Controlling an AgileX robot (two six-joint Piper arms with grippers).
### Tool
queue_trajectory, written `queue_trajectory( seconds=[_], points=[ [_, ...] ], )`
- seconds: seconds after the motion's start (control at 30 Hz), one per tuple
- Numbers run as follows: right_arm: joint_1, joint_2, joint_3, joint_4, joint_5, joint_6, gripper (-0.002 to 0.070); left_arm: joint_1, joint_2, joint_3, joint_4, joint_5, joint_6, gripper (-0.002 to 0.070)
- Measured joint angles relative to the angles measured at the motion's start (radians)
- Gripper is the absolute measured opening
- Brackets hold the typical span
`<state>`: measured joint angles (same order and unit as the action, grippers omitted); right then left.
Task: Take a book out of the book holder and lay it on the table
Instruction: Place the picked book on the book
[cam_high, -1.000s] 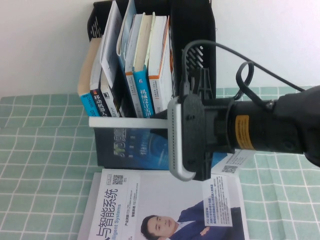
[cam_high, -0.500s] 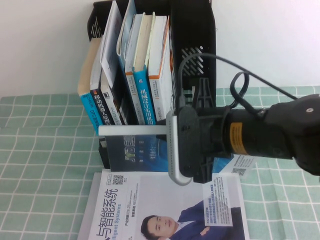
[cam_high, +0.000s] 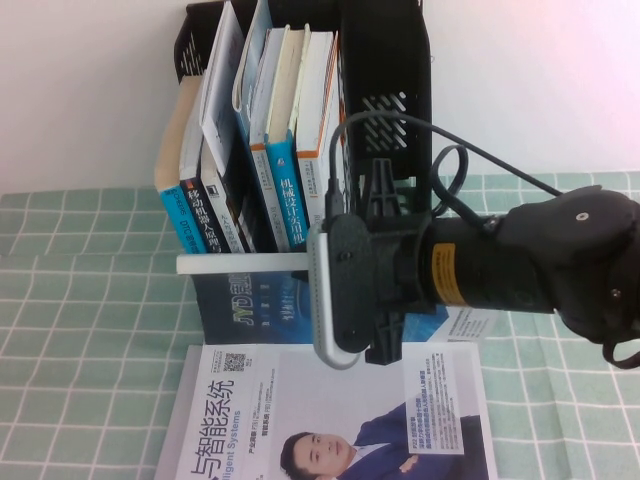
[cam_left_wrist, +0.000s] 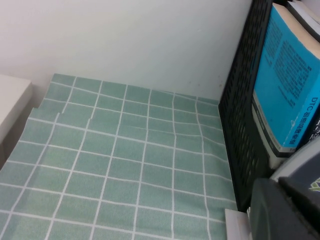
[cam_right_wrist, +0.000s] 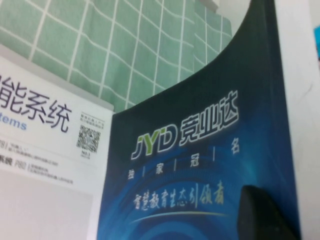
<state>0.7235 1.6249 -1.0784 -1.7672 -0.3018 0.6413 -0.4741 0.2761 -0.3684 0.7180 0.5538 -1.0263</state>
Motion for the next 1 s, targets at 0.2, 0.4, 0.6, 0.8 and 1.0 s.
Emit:
queue_trajectory(
  seconds=[0.2,0.4,0.6,0.8,1.0],
  points=[
    [0.01,0.019,-0.011,0.0,-0.005,0.0,0.013,0.0,0.0,0.0,-0.003,0.0,0.0,-0.0001],
    [0.01,0.02,-0.013,0.0,-0.026,0.022,0.0144,0.0,0.0,0.0,-0.005,0.0,0.002,-0.0001],
    [0.01,0.016,-0.024,0.0,-0.082,0.167,0.0379,0.0,0.0,0.0,-0.006,0.0,0.004,-0.0001],
    [0.01,-0.035,-0.026,0.0,-0.264,0.245,0.044,0.0,0.0,0.0,-0.006,0.0,0.004,-0.0001],
    [0.01,-0.105,-0.028,0.0,-0.302,0.21,0.0438,0.0,0.0,0.0,-0.006,0.002,0.004,-0.0001]
  ],
)
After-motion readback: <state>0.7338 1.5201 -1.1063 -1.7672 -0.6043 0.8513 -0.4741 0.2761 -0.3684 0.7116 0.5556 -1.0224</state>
